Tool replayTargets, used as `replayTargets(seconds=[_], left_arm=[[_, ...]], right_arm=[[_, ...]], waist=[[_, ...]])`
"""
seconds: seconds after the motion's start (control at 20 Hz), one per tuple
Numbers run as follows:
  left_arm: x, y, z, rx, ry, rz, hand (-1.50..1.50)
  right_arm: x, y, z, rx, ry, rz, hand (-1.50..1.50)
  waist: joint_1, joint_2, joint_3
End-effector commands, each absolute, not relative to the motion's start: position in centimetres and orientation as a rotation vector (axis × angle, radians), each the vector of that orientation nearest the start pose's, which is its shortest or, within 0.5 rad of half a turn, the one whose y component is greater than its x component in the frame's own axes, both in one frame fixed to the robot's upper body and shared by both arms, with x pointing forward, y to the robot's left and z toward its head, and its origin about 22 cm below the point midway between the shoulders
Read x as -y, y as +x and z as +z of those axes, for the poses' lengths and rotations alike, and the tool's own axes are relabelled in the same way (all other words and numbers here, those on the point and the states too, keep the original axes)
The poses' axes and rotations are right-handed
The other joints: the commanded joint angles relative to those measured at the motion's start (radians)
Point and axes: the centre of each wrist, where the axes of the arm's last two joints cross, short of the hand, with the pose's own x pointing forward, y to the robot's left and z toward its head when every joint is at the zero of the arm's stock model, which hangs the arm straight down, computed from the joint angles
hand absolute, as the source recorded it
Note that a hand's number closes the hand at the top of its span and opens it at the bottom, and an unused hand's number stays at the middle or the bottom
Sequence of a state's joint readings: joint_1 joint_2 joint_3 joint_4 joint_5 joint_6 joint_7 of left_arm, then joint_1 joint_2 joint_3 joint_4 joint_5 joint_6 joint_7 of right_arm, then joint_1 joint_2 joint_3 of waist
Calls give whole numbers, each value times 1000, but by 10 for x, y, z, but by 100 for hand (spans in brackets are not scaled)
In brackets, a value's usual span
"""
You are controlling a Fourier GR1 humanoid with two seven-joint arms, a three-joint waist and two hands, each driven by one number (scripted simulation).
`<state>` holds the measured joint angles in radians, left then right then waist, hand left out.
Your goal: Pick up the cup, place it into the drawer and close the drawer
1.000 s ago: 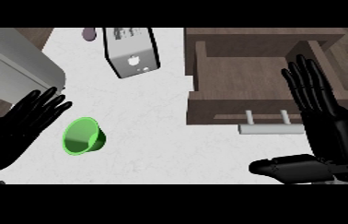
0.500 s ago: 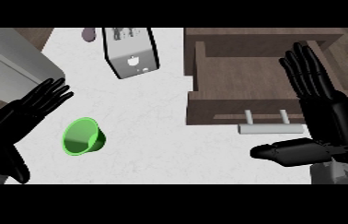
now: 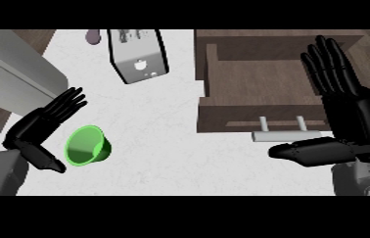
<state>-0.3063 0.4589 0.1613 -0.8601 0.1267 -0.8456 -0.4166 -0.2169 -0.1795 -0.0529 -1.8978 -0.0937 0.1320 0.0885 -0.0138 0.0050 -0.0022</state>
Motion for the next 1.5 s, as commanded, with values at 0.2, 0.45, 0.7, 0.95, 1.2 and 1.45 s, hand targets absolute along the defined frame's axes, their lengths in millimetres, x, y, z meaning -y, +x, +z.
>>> replayTargets(seconds=[0.2, 0.45, 0.7, 0.95, 1.2, 1.45], left_arm=[[-399, 276, -66, 1526, -553, -416, -150], [-393, 287, -70, 1529, -536, -428, -150], [-402, 267, -84, 1570, -491, -418, -150], [-380, 273, -95, 1584, -519, -408, -150], [-361, 272, -107, 1597, -499, -393, -150], [-349, 277, -111, 1588, -535, -405, -150]], right_arm=[[240, 273, 157, 2012, 73, 265, -150], [251, 272, 139, 2017, 71, 271, -150], [247, 287, 153, 2027, 88, 268, -150], [248, 276, 155, 2005, 108, 292, -150], [255, 273, 149, 2010, 91, 279, -150], [251, 272, 150, 2016, 105, 276, -150]], waist=[[-5, 4, -2], [-12, 7, -2], [-11, 17, -6], [-26, 11, -5], [-37, 15, -6], [-43, 16, -6]])
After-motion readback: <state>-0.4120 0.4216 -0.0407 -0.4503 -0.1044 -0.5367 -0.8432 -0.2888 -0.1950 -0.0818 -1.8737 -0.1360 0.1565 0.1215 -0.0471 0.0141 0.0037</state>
